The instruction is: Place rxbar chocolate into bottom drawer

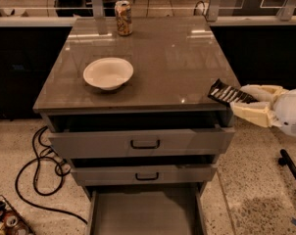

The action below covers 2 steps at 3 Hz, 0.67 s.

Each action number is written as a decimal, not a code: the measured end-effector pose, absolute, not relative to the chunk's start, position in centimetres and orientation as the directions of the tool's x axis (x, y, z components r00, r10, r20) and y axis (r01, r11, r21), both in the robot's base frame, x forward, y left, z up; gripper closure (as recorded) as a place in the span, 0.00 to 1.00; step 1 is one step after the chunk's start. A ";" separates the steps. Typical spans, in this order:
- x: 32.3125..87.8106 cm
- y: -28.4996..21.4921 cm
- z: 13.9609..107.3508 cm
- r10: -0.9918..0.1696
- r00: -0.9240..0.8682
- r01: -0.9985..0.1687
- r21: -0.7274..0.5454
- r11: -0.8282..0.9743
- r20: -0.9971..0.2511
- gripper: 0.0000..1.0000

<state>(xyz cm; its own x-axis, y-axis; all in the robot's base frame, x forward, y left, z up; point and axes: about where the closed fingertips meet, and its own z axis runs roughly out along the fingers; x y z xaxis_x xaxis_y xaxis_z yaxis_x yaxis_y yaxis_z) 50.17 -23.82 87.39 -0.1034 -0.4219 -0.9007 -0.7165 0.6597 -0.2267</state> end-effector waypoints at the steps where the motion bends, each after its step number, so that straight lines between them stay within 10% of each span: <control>1: 47.7 -22.2 84.4 -0.419 -0.080 -0.778 -0.207 0.593 -0.904 1.00; 2: 45.0 -20.2 81.1 -0.410 -0.063 -0.847 -0.168 0.504 -0.910 1.00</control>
Offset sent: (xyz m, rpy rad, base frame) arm -0.0845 0.0502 -0.1002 0.0586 0.0926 0.3234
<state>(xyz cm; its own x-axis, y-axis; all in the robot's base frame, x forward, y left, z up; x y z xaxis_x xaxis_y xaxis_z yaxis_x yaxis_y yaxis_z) 44.96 -20.22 81.15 -0.0633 -0.4097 -0.9100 -0.8474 0.5038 -0.1679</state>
